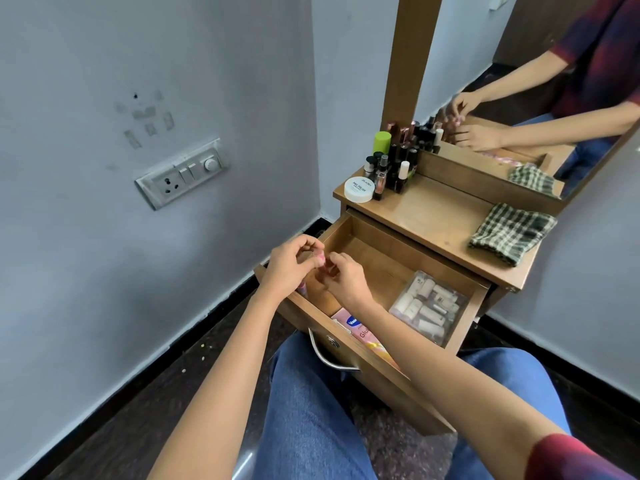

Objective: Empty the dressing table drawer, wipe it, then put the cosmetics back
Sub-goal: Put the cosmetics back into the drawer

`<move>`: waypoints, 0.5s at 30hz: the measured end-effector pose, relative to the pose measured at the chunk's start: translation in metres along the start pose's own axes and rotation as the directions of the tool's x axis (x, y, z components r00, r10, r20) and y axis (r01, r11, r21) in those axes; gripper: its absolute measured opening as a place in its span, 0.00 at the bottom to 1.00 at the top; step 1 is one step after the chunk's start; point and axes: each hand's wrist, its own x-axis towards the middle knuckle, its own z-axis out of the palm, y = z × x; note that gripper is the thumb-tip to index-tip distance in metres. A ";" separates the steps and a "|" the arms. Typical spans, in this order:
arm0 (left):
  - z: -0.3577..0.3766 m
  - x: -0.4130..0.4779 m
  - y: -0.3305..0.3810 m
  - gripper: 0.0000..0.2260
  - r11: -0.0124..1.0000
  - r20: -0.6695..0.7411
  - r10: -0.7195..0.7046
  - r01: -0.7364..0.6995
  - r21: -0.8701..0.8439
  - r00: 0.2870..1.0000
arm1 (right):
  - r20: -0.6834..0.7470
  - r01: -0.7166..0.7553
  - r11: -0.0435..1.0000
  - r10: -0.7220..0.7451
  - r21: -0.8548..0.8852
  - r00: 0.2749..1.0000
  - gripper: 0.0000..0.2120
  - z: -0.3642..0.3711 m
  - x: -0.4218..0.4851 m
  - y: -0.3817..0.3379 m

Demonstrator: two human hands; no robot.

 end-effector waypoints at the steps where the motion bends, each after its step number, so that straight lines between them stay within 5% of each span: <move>1: 0.002 0.000 0.000 0.08 1.000 -0.011 0.004 -0.004 0.006 1.000 | 0.006 -0.019 1.000 0.019 0.012 1.000 0.08 0.001 0.000 0.003; 4: 0.003 0.004 -0.008 0.07 1.000 -0.137 0.010 -0.010 -0.001 0.990 | 0.137 -0.111 0.994 0.108 0.013 0.985 0.11 0.002 -0.006 0.013; 8: 0.001 0.010 -0.020 0.06 0.951 -0.290 -0.176 0.086 -0.298 0.941 | 0.340 -0.062 0.990 0.100 -0.123 0.935 0.05 0.004 -0.014 0.021; 11: -0.001 0.013 -0.022 0.06 0.886 -0.288 -0.254 0.102 -0.453 0.923 | 0.394 -0.020 0.994 0.061 -0.109 0.917 0.08 0.007 -0.016 0.020; 15: -0.002 0.012 -0.022 0.06 0.893 -0.269 -0.234 0.097 -0.440 0.934 | 0.382 0.006 0.994 0.036 -0.108 0.923 0.08 0.010 -0.015 0.016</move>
